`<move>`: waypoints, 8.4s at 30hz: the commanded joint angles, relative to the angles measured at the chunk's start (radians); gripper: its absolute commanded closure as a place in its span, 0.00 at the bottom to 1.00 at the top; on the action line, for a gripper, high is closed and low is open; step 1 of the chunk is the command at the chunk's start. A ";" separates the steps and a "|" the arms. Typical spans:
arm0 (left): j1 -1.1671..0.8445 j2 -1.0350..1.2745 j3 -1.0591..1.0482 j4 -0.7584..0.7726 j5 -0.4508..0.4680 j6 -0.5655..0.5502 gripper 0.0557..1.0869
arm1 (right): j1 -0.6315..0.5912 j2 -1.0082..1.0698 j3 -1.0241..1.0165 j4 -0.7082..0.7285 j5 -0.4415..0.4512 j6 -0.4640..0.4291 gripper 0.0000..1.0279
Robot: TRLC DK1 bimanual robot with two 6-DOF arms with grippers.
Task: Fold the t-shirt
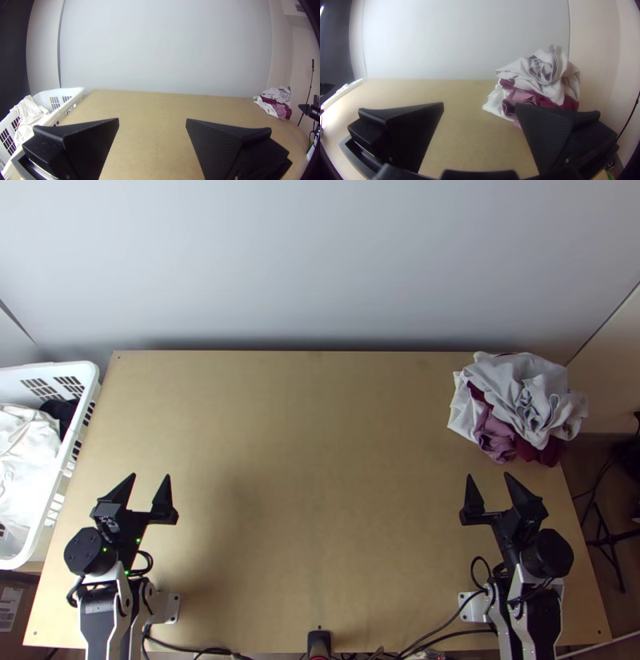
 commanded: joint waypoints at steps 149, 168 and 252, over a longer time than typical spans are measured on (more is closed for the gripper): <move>0.453 1.539 1.148 -0.150 -0.026 0.043 0.05 | 0.844 1.292 1.212 -0.092 0.114 0.195 0.04; 0.666 2.040 1.556 -0.165 -0.178 0.097 0.05 | 0.945 1.335 1.244 -0.109 0.072 0.283 0.04; 0.080 1.461 1.384 -0.751 -0.236 0.171 0.96 | 0.850 1.482 1.321 -0.101 0.089 0.299 0.04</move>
